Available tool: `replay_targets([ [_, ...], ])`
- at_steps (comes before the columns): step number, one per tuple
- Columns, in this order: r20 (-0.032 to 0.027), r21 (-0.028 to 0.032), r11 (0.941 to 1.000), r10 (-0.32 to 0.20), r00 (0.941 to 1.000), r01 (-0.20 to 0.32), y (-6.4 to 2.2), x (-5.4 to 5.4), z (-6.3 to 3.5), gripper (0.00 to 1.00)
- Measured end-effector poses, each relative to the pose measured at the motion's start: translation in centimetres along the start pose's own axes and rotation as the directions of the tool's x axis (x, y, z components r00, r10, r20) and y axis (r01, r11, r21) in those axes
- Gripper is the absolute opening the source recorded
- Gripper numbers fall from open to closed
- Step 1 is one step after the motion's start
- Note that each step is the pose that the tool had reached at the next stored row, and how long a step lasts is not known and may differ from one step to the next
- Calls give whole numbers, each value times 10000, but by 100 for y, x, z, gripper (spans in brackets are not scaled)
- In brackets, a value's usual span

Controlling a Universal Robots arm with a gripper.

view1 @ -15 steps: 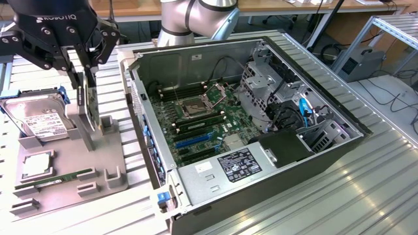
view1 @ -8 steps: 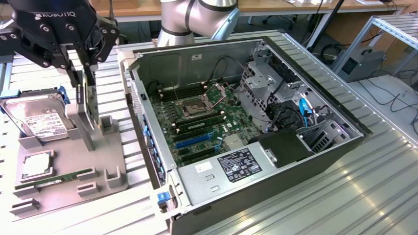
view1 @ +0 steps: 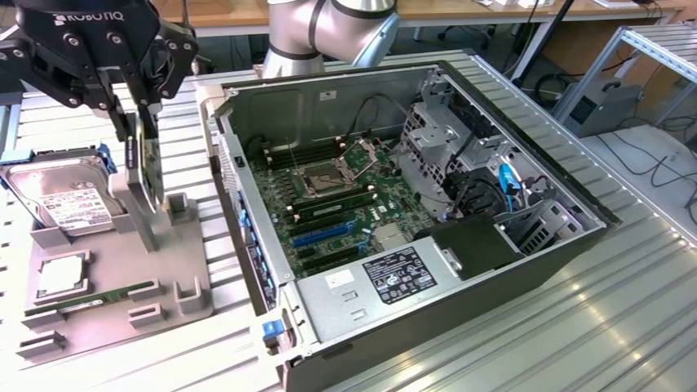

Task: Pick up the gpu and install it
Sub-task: 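Pick up the gpu and move the gpu toward the slot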

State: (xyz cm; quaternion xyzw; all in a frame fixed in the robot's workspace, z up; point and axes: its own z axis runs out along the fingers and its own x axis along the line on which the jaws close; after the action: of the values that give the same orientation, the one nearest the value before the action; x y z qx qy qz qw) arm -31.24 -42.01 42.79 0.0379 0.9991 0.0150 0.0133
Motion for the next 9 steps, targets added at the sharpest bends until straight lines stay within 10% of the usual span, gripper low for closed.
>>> replay_targets([
  [9,0,0,10000,0,10000,0,1,-1,-40,27],
])
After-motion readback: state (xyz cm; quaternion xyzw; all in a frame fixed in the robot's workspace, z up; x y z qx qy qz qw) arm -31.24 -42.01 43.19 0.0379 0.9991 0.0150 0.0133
